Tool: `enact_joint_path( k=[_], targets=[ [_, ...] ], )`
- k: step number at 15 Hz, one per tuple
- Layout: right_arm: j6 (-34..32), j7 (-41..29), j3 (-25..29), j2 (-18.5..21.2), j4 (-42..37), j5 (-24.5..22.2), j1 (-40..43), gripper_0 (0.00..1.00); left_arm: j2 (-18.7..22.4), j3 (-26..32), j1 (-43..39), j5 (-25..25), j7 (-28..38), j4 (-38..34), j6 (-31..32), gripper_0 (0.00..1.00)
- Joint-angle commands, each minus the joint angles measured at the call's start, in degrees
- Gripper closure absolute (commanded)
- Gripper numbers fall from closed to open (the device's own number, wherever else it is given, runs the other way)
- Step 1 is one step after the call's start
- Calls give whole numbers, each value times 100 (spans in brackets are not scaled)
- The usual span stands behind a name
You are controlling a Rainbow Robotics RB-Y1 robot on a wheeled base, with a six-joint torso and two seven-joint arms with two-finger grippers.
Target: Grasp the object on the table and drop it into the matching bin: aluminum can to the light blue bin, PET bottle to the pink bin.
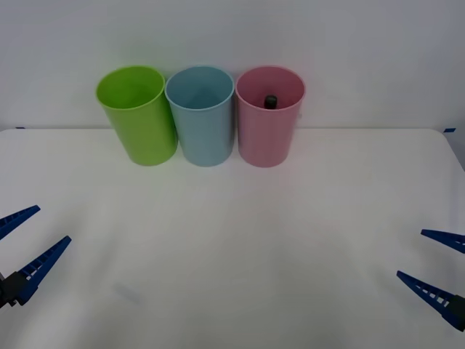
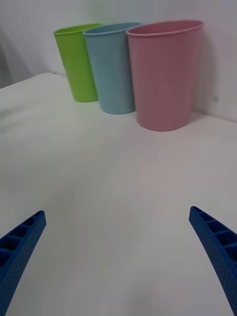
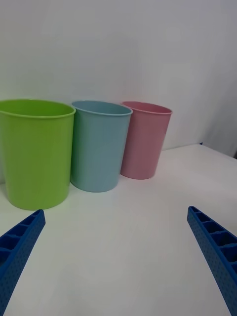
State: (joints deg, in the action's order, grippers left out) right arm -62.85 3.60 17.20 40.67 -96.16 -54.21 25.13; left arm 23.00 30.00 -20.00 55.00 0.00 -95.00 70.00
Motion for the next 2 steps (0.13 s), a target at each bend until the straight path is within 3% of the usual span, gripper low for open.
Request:
enact_joint_path(
  k=[1,2],
  targets=[
    [0,1,2,-6,0,-2,1,0,0,0,0,0,0,0,0,0],
    [0,1,2,-6,0,-2,1,0,0,0,0,0,0,0,0,0]
  ],
)
